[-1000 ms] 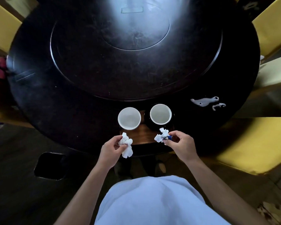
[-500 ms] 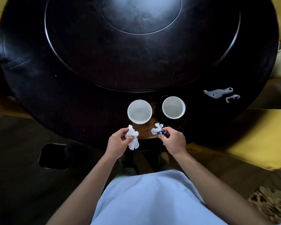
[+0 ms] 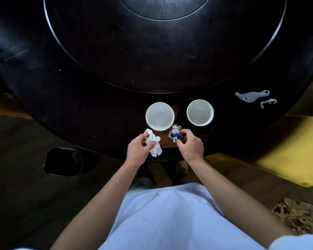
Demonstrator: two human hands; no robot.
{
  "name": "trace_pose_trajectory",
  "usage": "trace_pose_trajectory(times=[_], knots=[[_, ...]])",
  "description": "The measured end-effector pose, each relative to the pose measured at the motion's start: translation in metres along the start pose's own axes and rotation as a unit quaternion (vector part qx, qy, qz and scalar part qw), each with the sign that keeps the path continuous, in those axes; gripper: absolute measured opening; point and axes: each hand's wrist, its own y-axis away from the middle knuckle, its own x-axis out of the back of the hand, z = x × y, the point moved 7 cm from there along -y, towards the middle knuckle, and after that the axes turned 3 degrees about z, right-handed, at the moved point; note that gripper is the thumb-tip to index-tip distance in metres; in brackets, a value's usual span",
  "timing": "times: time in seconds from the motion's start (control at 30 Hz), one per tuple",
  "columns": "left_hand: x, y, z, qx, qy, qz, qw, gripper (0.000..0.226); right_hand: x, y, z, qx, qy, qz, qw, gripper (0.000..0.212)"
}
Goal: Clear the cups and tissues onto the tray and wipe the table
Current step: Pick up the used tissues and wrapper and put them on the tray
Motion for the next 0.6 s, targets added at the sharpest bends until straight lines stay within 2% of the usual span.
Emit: trace_pose_trajectory(times=[0.17, 0.37, 0.5, 0.6], knots=[[-0.004, -0.003, 0.001, 0.006, -0.022, 0.006, 1.0, 0.042, 0.0, 0.001, 0.009, -0.004, 0.015, -0.011, 1.0, 0.022], [-0.005, -0.004, -0.001, 0.011, -0.028, 0.013, 0.999, 0.044, -0.009, -0.002, 0.008, 0.004, 0.04, -0.033, 0.999, 0.023], [-0.003, -0.003, -0.002, 0.011, -0.032, 0.017, 0.999, 0.043, -0.014, -0.005, -0.003, 0.024, 0.041, -0.025, 0.999, 0.015], [-0.003, -0.004, -0.002, 0.011, -0.035, 0.022, 0.999, 0.043, -0.016, -0.005, -0.007, 0.035, 0.041, -0.018, 0.998, 0.02]])
